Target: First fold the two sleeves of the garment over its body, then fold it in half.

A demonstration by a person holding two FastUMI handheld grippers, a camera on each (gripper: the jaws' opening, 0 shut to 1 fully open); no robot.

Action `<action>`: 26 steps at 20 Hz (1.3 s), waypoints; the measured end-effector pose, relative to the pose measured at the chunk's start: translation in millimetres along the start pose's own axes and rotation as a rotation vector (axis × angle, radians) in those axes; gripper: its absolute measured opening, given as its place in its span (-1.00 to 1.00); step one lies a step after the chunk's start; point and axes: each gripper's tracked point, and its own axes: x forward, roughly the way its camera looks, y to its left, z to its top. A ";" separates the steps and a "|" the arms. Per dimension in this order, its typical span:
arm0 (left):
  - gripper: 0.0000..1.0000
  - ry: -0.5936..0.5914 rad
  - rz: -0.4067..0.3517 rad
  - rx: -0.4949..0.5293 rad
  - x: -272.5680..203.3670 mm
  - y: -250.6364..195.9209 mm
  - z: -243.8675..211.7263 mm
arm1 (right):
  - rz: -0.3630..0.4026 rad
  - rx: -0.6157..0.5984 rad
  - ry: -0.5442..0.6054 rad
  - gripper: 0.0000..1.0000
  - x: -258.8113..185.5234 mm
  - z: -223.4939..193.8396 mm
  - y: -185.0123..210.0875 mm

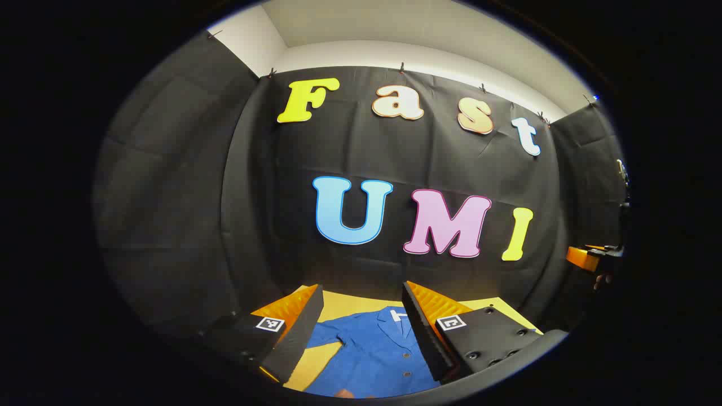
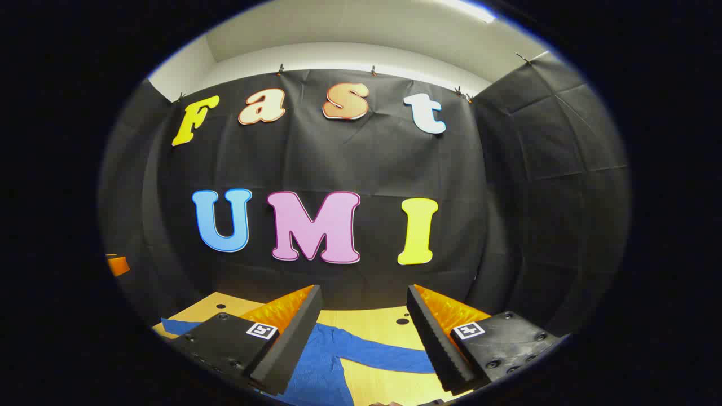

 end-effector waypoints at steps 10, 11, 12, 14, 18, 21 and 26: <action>0.60 -0.014 -0.006 -0.034 3.8 -3.5 4.5 | 0.053 -0.045 -0.011 0.92 3.1 5.6 7.6; 0.60 -0.006 -0.010 -0.046 4.1 -4.2 3.1 | 0.063 -0.045 -0.010 0.93 3.7 4.2 10.6; 0.60 -0.003 -0.011 -0.057 4.1 -4.2 3.0 | 0.070 -0.047 -0.006 0.92 4.9 3.3 11.2; 0.59 -0.005 -0.002 -0.058 3.7 -0.4 3.8 | 0.082 -0.041 -0.002 0.92 6.1 1.0 12.5; 0.59 0.004 -0.008 -0.037 0.7 -3.0 2.2 | 0.149 0.016 0.111 0.83 8.7 -18.2 24.2; 0.60 0.018 -0.025 -0.053 -1.1 -7.6 -2.6 | 0.192 0.048 0.177 0.92 17.1 -18.1 24.1; 0.61 0.023 -0.026 -0.043 -1.1 -4.8 -6.9 | 0.165 0.091 0.329 0.93 47.1 -44.3 -9.5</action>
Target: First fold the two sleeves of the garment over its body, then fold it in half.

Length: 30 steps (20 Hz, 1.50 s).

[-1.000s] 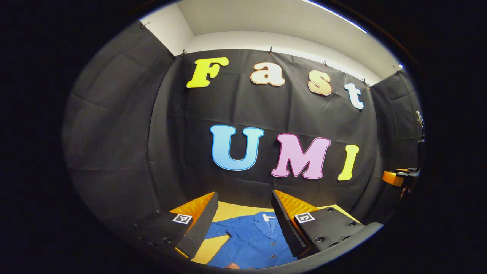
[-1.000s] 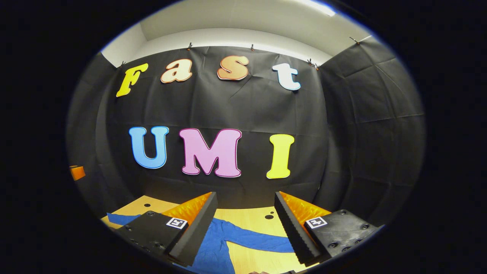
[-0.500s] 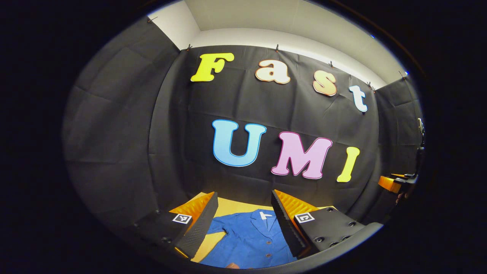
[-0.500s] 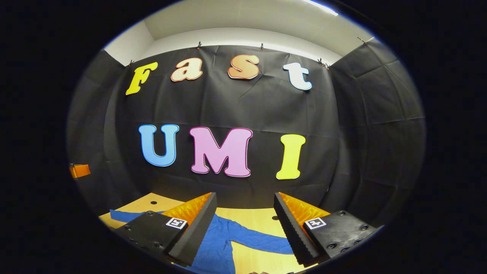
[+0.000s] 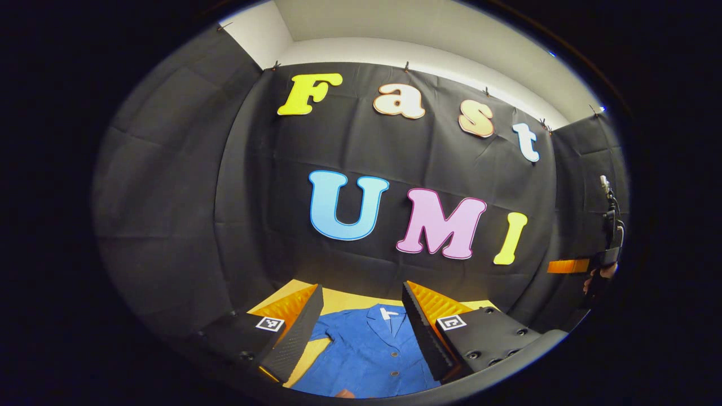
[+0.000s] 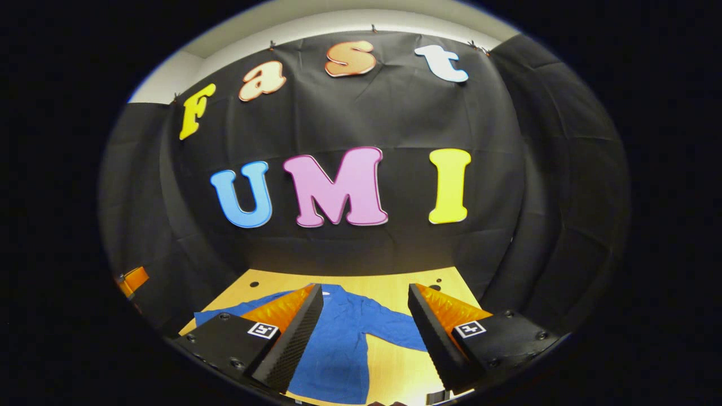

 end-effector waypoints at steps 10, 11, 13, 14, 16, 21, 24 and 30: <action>0.61 0.076 0.028 -0.001 28.7 -31.2 -23.0 | -0.198 0.199 0.578 0.95 74.3 -147.0 -159.9; 0.61 0.090 0.032 0.002 33.7 -35.9 -25.6 | -0.226 0.232 0.642 0.96 80.9 -170.6 -178.4; 0.61 0.108 0.047 0.023 40.7 -41.9 -29.8 | -0.265 0.332 0.789 0.96 92.7 -219.1 -204.6; 0.61 0.114 0.056 0.032 45.1 -44.2 -33.3 | -0.284 0.372 0.853 0.98 98.1 -242.0 -219.4; 0.61 0.140 0.074 0.028 53.6 -50.0 -41.0 | -0.369 0.439 0.953 0.99 104.7 -278.0 -251.4; 0.59 0.195 0.084 0.012 77.2 -71.3 -58.1 | -0.469 0.491 1.073 0.99 110.7 -338.0 -292.0; 0.61 0.203 0.080 0.036 90.0 -85.7 -61.1 | -0.493 0.485 1.122 0.99 113.4 -359.1 -297.2; 0.60 0.215 0.089 0.087 103.5 -96.0 -63.4 | -0.513 0.478 1.131 0.14 120.3 -377.4 -305.3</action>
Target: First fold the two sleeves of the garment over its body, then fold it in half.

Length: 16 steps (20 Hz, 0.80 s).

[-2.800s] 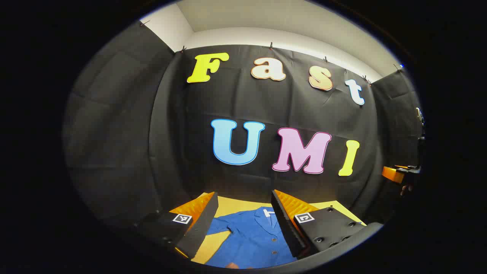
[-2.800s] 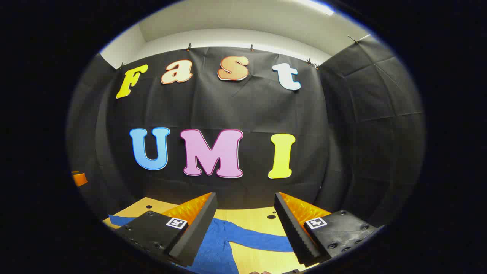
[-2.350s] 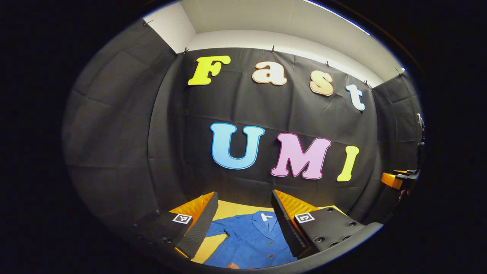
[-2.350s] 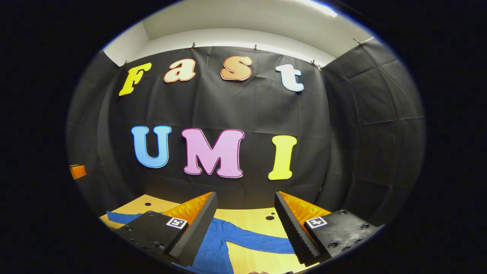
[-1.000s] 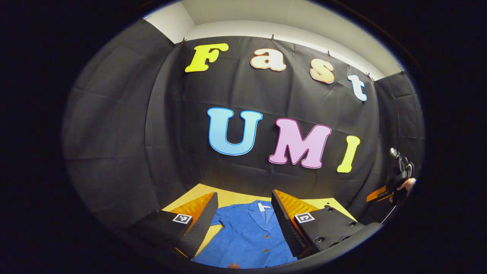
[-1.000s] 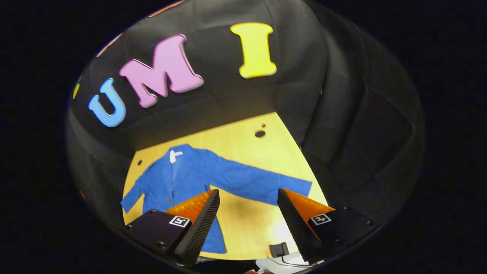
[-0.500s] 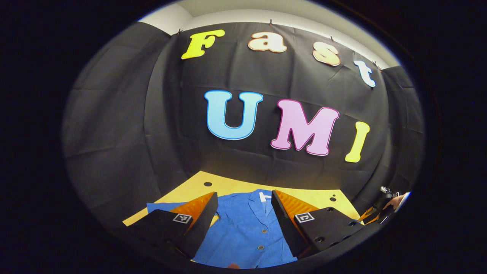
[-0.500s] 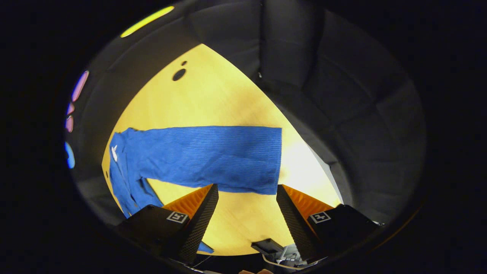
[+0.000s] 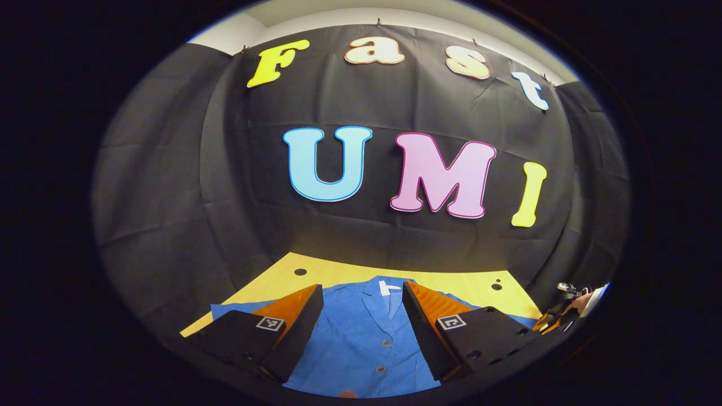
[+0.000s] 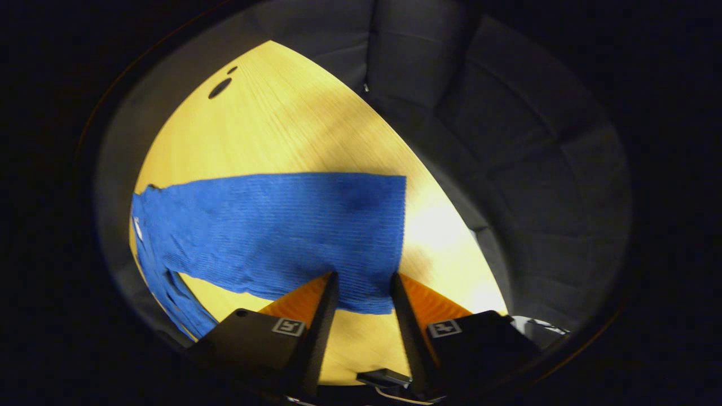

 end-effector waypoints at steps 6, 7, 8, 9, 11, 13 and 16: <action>0.61 -0.004 -0.033 0.002 -3.7 1.9 -0.4 | 0.027 -0.034 -0.045 -0.89 -5.0 -0.5 7.8; 0.61 -0.008 -0.036 0.009 -5.3 5.1 0.0 | 0.023 -0.035 -0.072 -0.89 -8.2 1.7 8.4; 0.60 -0.009 -0.033 0.016 -7.4 10.4 -1.2 | 0.024 -0.035 -0.104 -0.89 -14.5 1.6 12.6; 0.60 -0.012 -0.031 0.016 -9.0 16.5 -1.2 | 0.024 -0.045 -0.128 -0.89 -21.3 1.1 15.5; 0.60 -0.017 -0.031 0.000 -13.3 30.4 -1.4 | 0.017 -0.064 -0.182 -0.89 -40.6 -4.5 22.9; 0.60 -0.012 -0.021 -0.020 -16.6 48.7 -4.4 | -0.004 -0.102 -0.257 -0.89 -65.1 -6.0 31.1; 0.60 -0.025 -0.025 -0.045 -20.9 74.8 -4.7 | -0.034 -0.209 -0.365 -0.89 -106.8 -3.8 58.4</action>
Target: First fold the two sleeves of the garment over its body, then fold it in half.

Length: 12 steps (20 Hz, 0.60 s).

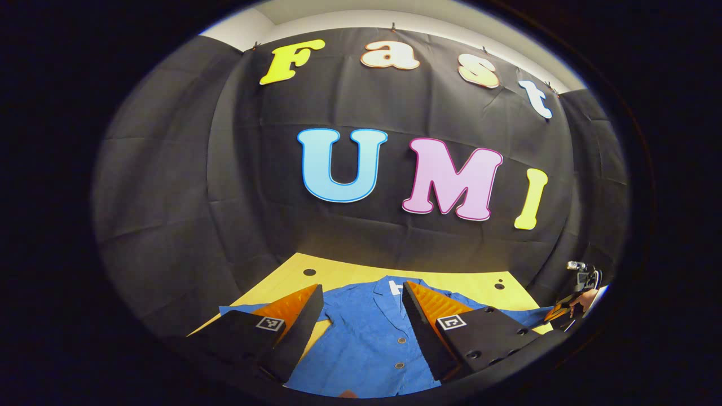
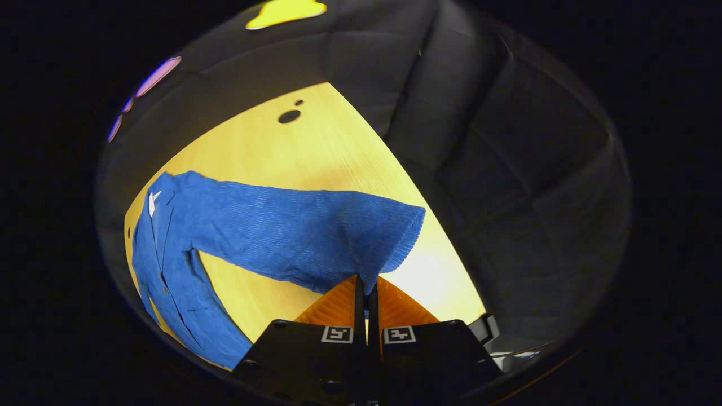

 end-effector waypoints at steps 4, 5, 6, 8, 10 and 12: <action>0.60 -0.015 0.011 -0.029 -4.9 39.3 -2.3 | 0.070 -0.047 -0.129 -0.90 -72.3 40.7 60.6; 0.61 -0.027 0.019 -0.036 -7.4 49.9 -0.4 | 0.096 -0.057 -0.161 -0.90 -93.1 52.0 82.3; 0.60 -0.039 0.031 -0.042 -10.9 64.1 -0.3 | 0.126 -0.063 -0.203 -0.89 -112.3 66.1 109.2; 0.61 -0.037 0.058 -0.049 -16.3 88.2 -4.4 | 0.218 -0.062 -0.289 -0.91 -150.0 92.3 169.7; 0.60 -0.036 0.085 -0.063 -23.0 111.3 -6.2 | 0.333 -0.036 -0.323 -0.91 -176.1 107.1 244.2; 0.61 -0.037 0.117 -0.065 -29.7 134.5 -8.8 | 0.420 -0.034 -0.334 -0.91 -193.4 108.7 313.8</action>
